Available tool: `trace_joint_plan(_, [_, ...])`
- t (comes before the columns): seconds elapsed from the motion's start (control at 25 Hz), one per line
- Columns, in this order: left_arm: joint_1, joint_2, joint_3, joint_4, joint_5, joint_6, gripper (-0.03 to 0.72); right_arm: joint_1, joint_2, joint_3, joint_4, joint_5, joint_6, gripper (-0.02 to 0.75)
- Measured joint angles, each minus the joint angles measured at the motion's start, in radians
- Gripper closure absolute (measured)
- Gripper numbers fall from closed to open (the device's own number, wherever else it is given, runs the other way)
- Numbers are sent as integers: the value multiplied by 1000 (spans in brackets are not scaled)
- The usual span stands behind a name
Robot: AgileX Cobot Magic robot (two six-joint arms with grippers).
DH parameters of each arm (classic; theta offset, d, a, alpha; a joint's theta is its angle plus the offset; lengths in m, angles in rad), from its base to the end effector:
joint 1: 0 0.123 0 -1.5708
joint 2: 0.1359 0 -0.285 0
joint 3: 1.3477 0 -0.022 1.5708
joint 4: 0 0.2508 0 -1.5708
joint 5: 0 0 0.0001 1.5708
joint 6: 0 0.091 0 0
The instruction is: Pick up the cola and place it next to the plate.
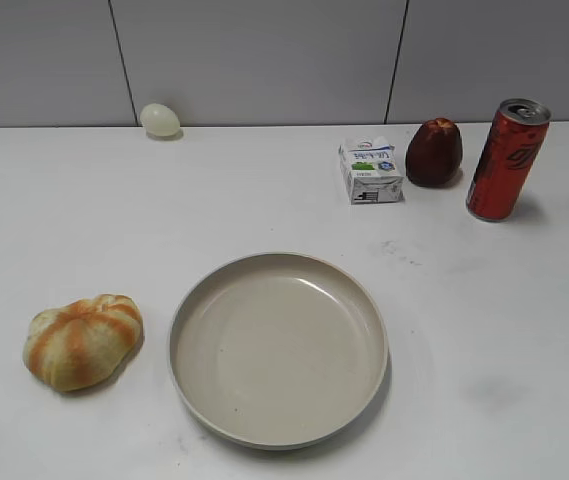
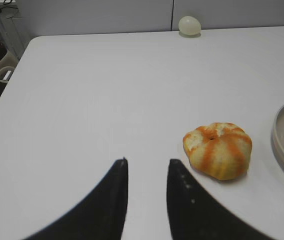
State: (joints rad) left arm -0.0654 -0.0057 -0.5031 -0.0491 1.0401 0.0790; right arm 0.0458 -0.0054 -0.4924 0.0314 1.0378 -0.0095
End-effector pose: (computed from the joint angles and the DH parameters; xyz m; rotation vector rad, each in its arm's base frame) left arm -0.0055 -0.0035 0.2799 0.1472 2.0089 -0.0498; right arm -0.0040 0.0023 0.2771 -0.0569 2.0229 0.0604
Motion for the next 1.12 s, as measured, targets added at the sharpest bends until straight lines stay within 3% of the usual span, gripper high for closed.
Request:
trace_joint_plan(0.48, [0,0,0,0,0,0,470,0,12,-9,-1,-15,1,146])
trace_joint_plan(0.6, [0,0,0,0,0,0,470,0,74,-23,-1,-139,1,146])
trace_joint_plan(0.8, [0,0,0,0,0,0,470,0,276,-49,-1,-384,1,146])
trace_joint_plan(1.12, [0,0,0,0,0,0,470,0,747,-277,12,-388,1,133])
